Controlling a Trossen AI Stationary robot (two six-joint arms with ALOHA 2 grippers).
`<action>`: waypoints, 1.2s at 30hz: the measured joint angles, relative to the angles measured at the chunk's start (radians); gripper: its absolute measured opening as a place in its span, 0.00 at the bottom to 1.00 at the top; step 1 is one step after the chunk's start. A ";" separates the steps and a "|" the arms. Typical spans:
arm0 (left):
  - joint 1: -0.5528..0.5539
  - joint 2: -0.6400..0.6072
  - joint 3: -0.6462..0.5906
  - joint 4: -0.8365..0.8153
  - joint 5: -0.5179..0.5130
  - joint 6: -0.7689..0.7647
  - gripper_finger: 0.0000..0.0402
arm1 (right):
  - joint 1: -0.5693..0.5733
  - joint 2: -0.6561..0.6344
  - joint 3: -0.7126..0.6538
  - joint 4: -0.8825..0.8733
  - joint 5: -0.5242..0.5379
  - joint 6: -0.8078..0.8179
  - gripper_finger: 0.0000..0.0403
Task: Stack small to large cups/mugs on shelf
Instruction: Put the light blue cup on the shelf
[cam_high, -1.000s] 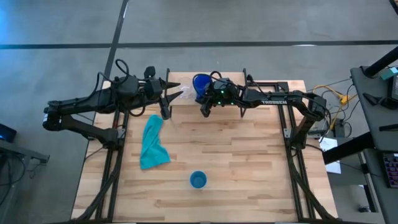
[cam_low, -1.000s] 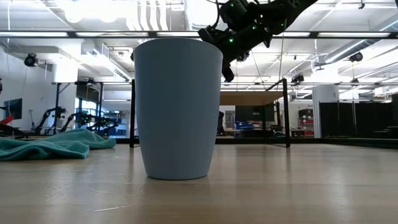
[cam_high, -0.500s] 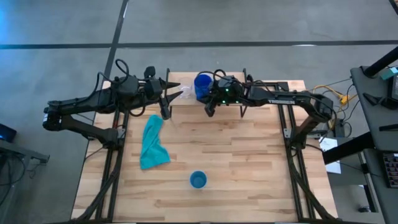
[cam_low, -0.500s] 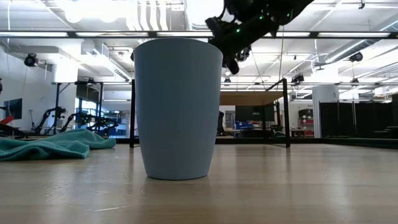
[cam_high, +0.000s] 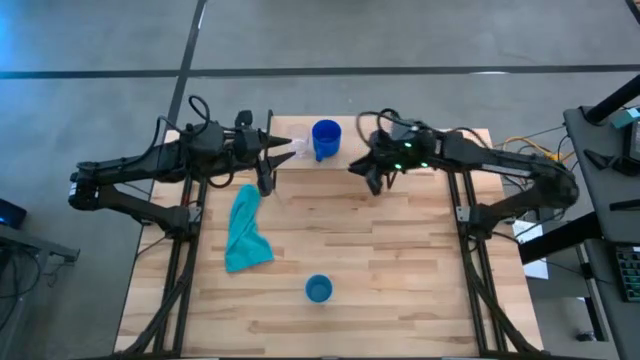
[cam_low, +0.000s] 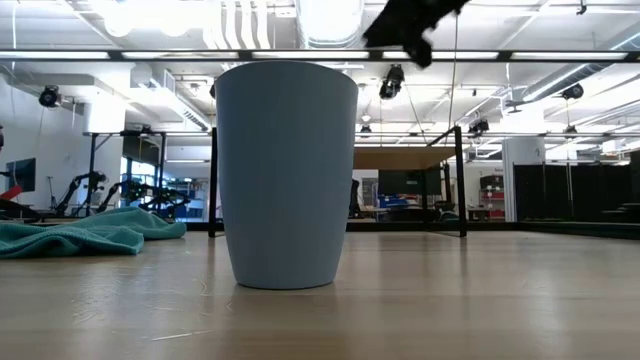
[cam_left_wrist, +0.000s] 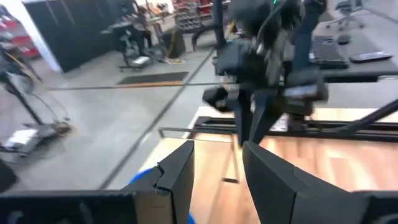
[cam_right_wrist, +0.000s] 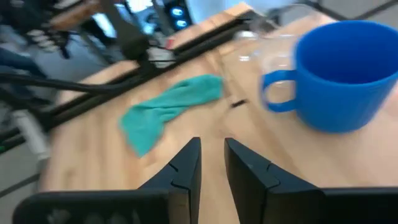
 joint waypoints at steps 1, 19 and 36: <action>0.000 0.000 0.000 -0.012 0.010 -0.016 0.31 | 0.012 -0.026 0.000 -0.019 -0.011 0.008 0.16; -0.051 0.071 -0.001 -0.307 0.236 -0.224 0.31 | 0.293 -0.108 0.000 -0.062 -0.011 0.258 0.16; -0.074 0.178 -0.002 -0.377 0.285 -0.216 0.31 | 0.511 0.172 0.039 0.142 -0.019 0.611 0.16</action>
